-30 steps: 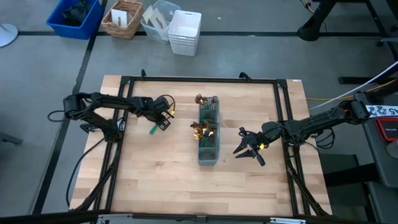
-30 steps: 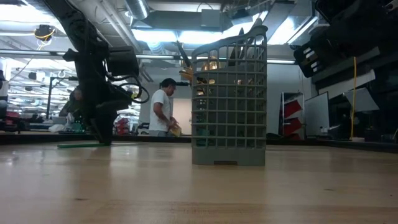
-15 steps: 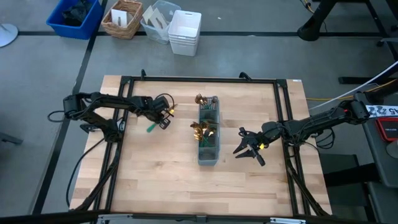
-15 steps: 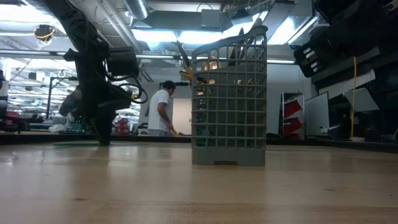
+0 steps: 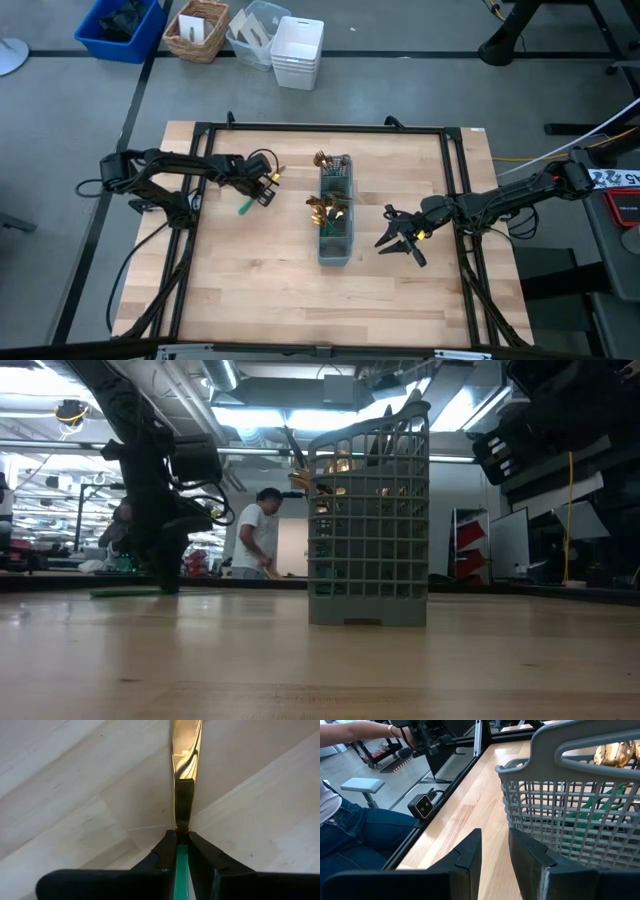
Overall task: Sort silverware
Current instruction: Put the green knife into the utensil rack
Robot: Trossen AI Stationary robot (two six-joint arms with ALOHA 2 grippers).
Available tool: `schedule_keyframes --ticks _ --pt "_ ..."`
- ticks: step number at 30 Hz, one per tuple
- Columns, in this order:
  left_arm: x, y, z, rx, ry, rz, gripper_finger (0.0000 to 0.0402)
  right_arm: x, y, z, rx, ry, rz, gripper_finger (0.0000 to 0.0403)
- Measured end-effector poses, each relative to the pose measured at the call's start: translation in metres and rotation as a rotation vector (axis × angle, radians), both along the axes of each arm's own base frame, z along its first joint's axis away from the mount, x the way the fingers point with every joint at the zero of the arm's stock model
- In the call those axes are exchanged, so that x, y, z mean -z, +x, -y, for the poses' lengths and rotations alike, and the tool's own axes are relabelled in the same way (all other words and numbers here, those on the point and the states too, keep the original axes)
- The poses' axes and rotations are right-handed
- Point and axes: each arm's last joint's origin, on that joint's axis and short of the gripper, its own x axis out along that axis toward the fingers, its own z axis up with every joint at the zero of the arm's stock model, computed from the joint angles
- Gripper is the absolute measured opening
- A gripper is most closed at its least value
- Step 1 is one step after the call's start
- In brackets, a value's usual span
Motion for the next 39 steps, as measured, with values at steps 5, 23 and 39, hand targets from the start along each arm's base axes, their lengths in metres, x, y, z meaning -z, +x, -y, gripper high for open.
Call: schedule_keyframes --ticks 5,23,39 --pt "-0.003 0.002 0.001 0.01 -0.035 0.056 0.0036 0.001 0.0 0.0 0.0 -0.001 -0.006 0.0099" --pt "-0.005 0.006 0.0 0.003 -0.047 0.103 0.0032 0.002 -0.001 0.0 0.0 -0.004 -0.02 0.0099" --pt "-0.037 0.011 -0.003 0.01 0.063 0.342 0.0032 0.002 -0.001 0.0 0.0 -0.004 -0.021 0.0099"
